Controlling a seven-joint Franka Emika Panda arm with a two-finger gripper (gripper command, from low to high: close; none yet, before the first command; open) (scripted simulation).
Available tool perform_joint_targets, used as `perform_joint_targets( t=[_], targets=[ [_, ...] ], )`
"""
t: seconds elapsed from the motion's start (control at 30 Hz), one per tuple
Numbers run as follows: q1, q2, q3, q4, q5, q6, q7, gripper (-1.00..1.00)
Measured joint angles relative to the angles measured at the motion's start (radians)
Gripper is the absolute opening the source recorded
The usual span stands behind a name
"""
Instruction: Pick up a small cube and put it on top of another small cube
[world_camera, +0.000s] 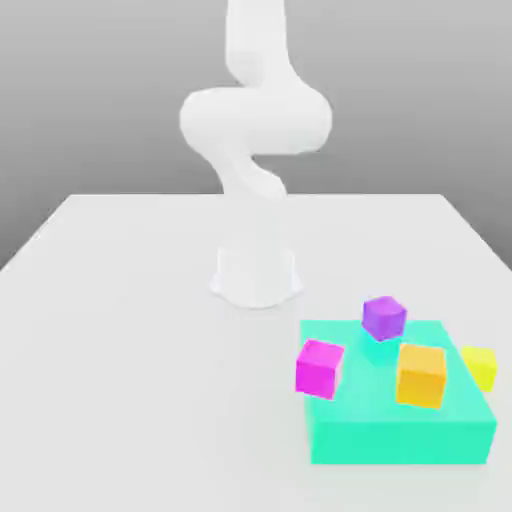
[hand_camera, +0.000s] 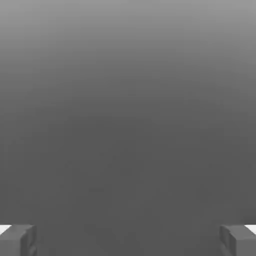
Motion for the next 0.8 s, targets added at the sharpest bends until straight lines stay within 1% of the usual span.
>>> perform_joint_targets(
  t=[0.27, 0.5, 0.63, 0.73, 0.8],
  targets=[
    [0.195, 0.294, 0.084, -0.101, 0.046, 0.151, -0.163, 0.00],
    [0.331, 0.547, 0.194, -0.188, 0.039, 0.282, -0.269, 0.00],
    [0.425, 0.695, 0.257, -0.238, -0.019, 0.357, -0.291, 0.00],
    [0.492, 0.808, 0.269, -0.275, -0.099, 0.411, -0.281, 0.00],
    [0.530, 0.884, 0.256, -0.287, -0.163, 0.452, -0.257, 0.00]
  ],
)
